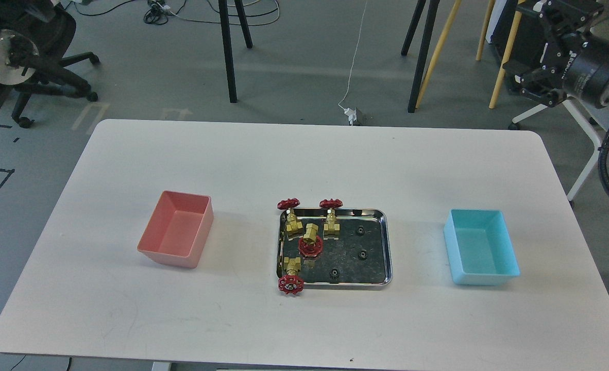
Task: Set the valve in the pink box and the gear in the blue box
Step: 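Raise the left arm from rest toward the table, then reach the left hand to the brass valve nearest the robot on the tray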
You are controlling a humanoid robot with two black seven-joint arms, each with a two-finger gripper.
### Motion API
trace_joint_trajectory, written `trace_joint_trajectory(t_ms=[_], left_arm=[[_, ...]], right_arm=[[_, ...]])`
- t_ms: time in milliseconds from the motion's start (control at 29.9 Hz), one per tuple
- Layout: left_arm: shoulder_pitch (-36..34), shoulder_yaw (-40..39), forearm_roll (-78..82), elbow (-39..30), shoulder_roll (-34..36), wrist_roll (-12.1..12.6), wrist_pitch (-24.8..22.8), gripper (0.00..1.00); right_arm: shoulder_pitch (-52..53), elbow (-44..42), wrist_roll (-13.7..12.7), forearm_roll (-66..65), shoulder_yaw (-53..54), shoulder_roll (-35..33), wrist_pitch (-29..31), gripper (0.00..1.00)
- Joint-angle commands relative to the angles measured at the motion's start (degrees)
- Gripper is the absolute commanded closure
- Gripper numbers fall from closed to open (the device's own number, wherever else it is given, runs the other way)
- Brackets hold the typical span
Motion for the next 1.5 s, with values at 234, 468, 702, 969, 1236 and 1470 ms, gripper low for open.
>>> trace_joint_trajectory(t_ms=[234, 468, 702, 969, 1236, 1470], left_arm=[[0.23, -1.89, -0.49, 1.34, -0.39, -1.98, -1.55, 0.00], [0.32, -3.38, -0.75, 6.53, -0.92, -6.37, -3.04, 0.00], [6.38, -4.00, -7.34, 4.35, -1.01, -15.25, -8.03, 0.00], [10.43, 3.98, 3.26, 1.35, -0.74, -15.43, -12.85, 0.01], [10.60, 6.55, 38.76, -0.41, -6.97, -14.91, -12.85, 0.00], [12.00, 7.07, 62.69, -0.50, -15.67, -15.70, -8.16, 0.00]], right_arm=[[-0.29, 0.51, 0.07, 0.16, 0.15, 0.46, -1.32, 0.01], [-0.29, 0.60, 1.81, 0.16, 1.20, 0.46, -0.70, 0.01], [-0.03, 0.95, 2.44, 0.24, 6.56, 0.46, 2.38, 0.01], [1.28, 1.30, -0.02, 0.16, 12.01, -0.85, 2.38, 0.01], [5.06, 0.33, -0.37, -0.81, 11.58, -2.88, 2.64, 0.01], [5.07, -0.90, -2.66, -0.81, 11.32, -3.06, 2.82, 0.01]])
